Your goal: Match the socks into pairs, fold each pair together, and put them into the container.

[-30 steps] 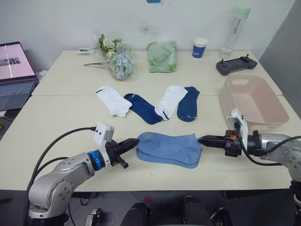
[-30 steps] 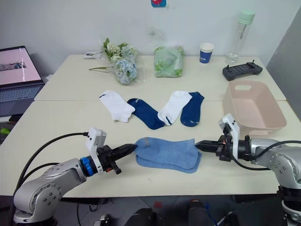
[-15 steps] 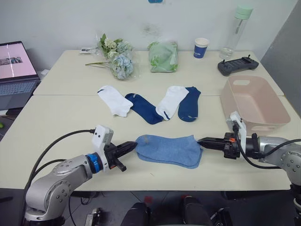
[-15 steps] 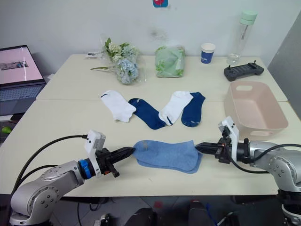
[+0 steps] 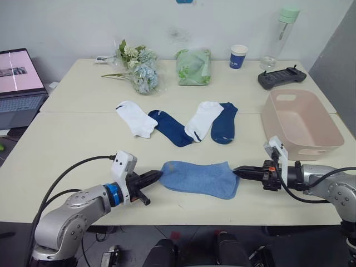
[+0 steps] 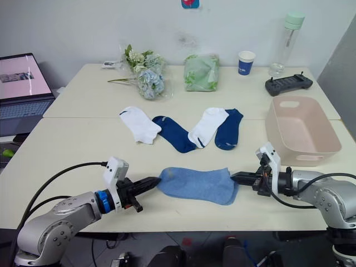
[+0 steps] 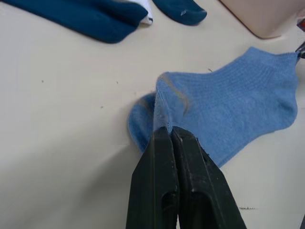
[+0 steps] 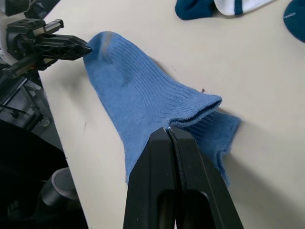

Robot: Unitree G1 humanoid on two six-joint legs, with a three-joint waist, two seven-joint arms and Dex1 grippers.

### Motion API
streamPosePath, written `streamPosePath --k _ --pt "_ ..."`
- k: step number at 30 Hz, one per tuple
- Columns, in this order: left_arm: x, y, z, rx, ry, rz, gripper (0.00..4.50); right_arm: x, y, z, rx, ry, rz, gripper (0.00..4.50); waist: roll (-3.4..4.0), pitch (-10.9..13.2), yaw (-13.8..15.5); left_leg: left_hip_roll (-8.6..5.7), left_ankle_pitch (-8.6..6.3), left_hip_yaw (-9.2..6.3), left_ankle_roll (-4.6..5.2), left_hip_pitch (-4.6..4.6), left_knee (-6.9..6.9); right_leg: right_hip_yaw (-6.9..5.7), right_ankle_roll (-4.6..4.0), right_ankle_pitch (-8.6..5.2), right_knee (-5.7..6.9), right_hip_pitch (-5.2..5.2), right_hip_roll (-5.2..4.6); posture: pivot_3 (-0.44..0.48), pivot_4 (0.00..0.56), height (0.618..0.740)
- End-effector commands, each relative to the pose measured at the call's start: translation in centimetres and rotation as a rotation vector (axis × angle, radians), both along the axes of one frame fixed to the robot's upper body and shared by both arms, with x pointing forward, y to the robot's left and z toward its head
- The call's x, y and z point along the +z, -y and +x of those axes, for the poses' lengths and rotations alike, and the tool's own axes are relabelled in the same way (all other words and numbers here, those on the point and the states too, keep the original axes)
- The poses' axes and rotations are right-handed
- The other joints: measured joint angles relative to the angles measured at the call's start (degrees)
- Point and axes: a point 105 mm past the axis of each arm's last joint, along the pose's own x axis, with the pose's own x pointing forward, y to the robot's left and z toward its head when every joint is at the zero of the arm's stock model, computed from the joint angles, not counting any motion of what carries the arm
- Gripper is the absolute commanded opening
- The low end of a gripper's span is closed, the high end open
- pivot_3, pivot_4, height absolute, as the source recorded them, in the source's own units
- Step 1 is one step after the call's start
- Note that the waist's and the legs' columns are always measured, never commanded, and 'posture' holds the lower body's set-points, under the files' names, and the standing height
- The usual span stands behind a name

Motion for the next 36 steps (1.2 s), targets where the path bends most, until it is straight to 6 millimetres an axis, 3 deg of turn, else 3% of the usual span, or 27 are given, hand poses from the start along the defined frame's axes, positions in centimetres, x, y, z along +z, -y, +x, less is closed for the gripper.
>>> streamPosePath --k 1,14,34,36 --pt "0.3 0.0 0.1 -0.008 0.031 0.012 0.03 0.5 0.2 0.1 0.005 0.037 -0.014 0.00 0.00 0.00 0.00 0.01 0.00 0.00 0.00 0.00 0.00 0.00 0.00 0.00 0.00 0.00 0.00 0.000 0.150 0.740" --pt "-0.3 0.3 0.4 -0.017 0.038 0.025 0.03 -0.5 1.3 0.2 -0.019 0.014 -0.045 0.00 0.00 0.00 0.11 0.00 0.00 -0.01 0.00 -0.01 -0.01 -0.01 0.00 0.00 -0.01 0.01 0.00 0.000 0.150 0.740" --pt "-0.9 0.2 0.7 -0.022 0.056 0.071 0.03 -1.1 0.9 0.4 -0.013 0.022 -0.056 0.00 0.00 0.00 0.11 0.01 0.00 -0.02 0.00 0.00 -0.01 -0.01 0.00 0.00 -0.01 0.00 0.00 0.000 0.150 0.740" --pt "-0.7 0.2 0.8 -0.016 0.066 0.062 0.41 -1.1 1.0 0.6 -0.024 0.030 -0.057 0.19 0.00 0.00 0.11 0.01 0.00 -0.02 0.00 0.00 -0.01 -0.01 0.00 0.00 -0.01 0.00 0.00 0.000 0.150 0.740"
